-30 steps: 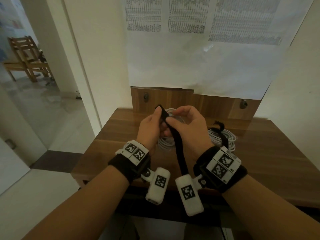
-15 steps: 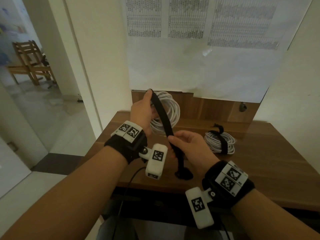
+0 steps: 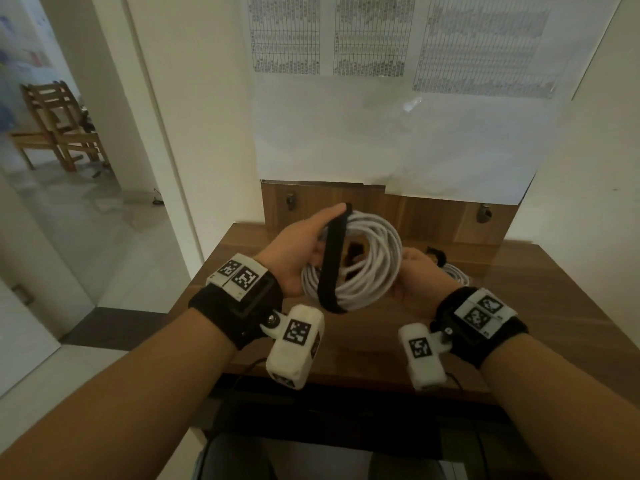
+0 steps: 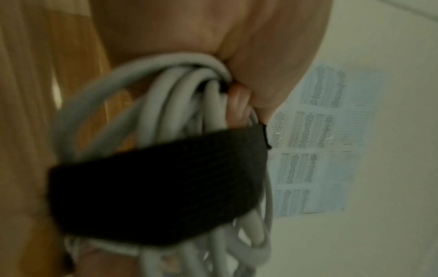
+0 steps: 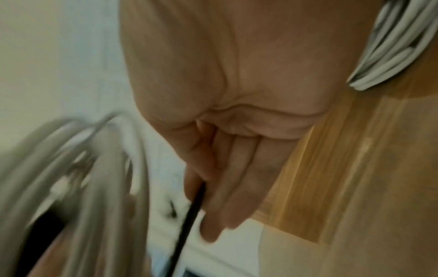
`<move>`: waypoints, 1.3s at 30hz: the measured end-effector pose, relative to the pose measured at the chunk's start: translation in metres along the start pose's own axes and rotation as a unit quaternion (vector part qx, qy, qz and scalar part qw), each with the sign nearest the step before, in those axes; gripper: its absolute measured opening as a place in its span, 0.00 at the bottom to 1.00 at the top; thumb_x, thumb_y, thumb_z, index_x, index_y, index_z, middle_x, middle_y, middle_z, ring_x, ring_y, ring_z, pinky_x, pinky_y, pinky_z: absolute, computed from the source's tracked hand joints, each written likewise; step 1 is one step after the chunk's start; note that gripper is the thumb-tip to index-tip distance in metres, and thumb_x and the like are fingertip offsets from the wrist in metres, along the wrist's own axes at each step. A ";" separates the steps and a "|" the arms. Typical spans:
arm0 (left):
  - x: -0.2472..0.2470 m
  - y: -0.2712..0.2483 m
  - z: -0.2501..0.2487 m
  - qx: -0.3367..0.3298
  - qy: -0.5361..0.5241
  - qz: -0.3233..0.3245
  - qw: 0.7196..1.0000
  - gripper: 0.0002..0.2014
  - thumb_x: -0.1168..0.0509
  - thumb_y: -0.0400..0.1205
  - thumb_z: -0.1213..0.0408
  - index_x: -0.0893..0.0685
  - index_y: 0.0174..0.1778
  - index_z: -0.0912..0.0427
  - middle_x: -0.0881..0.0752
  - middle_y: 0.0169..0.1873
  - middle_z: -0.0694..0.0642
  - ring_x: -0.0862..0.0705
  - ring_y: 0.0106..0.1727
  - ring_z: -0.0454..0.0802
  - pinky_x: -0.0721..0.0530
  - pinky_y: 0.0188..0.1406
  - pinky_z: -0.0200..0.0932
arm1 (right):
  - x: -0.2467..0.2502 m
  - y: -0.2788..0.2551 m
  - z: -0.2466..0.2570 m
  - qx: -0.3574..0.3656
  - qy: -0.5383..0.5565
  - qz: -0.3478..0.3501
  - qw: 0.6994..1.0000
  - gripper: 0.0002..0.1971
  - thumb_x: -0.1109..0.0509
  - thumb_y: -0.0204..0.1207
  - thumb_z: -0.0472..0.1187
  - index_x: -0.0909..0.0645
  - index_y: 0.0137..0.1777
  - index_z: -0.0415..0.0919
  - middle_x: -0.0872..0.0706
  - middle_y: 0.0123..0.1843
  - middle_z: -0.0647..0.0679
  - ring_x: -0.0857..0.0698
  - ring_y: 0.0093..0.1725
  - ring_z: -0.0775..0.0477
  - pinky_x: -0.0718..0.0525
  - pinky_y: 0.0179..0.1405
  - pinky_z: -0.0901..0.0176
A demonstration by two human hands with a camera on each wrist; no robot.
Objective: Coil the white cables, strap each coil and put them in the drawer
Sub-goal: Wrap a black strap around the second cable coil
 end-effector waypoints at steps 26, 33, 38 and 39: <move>-0.003 0.031 0.034 0.025 -0.046 -0.026 0.998 0.15 0.41 0.88 0.52 0.16 0.50 0.60 0.20 0.35 0.57 0.20 0.34 0.50 0.22 0.41 0.43 | -0.036 -0.024 0.045 0.307 -0.492 -0.133 0.804 0.11 0.31 0.84 0.41 0.12 0.62 0.47 0.10 0.55 0.55 0.14 0.53 0.59 0.18 0.61 0.65; 0.000 0.028 0.032 0.014 0.002 -0.003 1.000 0.32 0.25 0.77 0.43 0.17 0.71 0.62 0.15 0.67 0.69 0.15 0.68 0.66 0.20 0.72 0.63 | -0.031 -0.029 0.033 0.300 -0.592 -0.078 0.744 0.12 0.35 0.84 0.46 0.24 0.65 0.47 0.14 0.58 0.54 0.19 0.49 0.60 0.19 0.52 0.63; -0.001 0.033 0.033 -0.023 0.027 -0.028 0.999 0.21 0.30 0.84 0.54 0.16 0.64 0.68 0.16 0.33 0.56 0.15 0.29 0.48 0.15 0.33 0.39 | -0.006 -0.031 0.026 0.323 -0.397 -0.232 0.827 0.12 0.31 0.82 0.44 0.18 0.63 0.45 0.15 0.67 0.52 0.18 0.63 0.61 0.21 0.61 0.70; -0.001 0.035 0.034 -0.024 0.022 -0.034 0.999 0.19 0.32 0.85 0.55 0.16 0.63 0.67 0.21 0.28 0.53 0.21 0.23 0.45 0.20 0.25 0.36 | -0.002 -0.029 0.025 0.264 -0.362 -0.242 0.861 0.15 0.31 0.82 0.48 0.21 0.67 0.47 0.17 0.68 0.54 0.19 0.63 0.61 0.22 0.58 0.72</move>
Point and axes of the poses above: each hand's wrist, its own y-axis towards the middle knuckle, its own x-axis out of the back of the hand, z = x × y, the point moved 2 cm from there along y, towards the middle knuckle
